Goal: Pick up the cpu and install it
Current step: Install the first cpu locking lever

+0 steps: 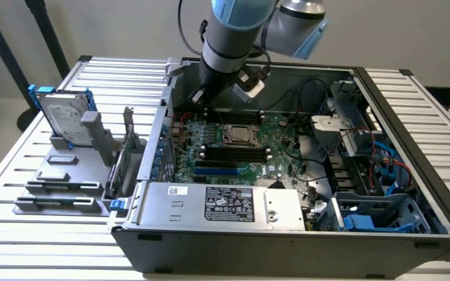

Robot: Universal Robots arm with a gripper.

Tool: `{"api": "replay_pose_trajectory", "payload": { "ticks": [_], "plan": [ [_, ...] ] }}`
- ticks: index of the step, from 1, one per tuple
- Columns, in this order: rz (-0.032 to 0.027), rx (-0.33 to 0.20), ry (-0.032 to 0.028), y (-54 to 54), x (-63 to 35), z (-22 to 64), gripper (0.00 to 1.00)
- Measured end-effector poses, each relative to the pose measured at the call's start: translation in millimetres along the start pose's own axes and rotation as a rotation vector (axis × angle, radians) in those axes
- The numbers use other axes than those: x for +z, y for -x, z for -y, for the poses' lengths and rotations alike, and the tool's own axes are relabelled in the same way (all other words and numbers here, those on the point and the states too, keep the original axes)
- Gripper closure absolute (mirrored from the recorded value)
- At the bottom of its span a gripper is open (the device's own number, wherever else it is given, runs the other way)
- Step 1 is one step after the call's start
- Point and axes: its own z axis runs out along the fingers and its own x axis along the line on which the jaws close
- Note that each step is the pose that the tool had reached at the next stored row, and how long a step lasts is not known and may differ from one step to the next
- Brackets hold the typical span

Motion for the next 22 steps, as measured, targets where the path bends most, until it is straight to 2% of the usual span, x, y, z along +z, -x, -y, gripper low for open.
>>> {"api": "replay_pose_trajectory", "payload": {
  "ticks": [4,10,12,16,22],
  "plan": [
    [-0.0060,0.014,0.0034,-1.7,-1.2,-1.3,0.89],
    [-0.0088,0.021,0.0086,-5.8,-3.3,-5.1,0.89],
    [-0.0083,0.022,0.0126,-7.2,-3.8,-6.6,0.89],
    [-0.0073,0.022,0.0246,-10.1,-4.6,-9.9,0.89],
    [-0.0142,0.019,0.0382,-15.3,-5.7,-15.8,0.89]
  ]
}}
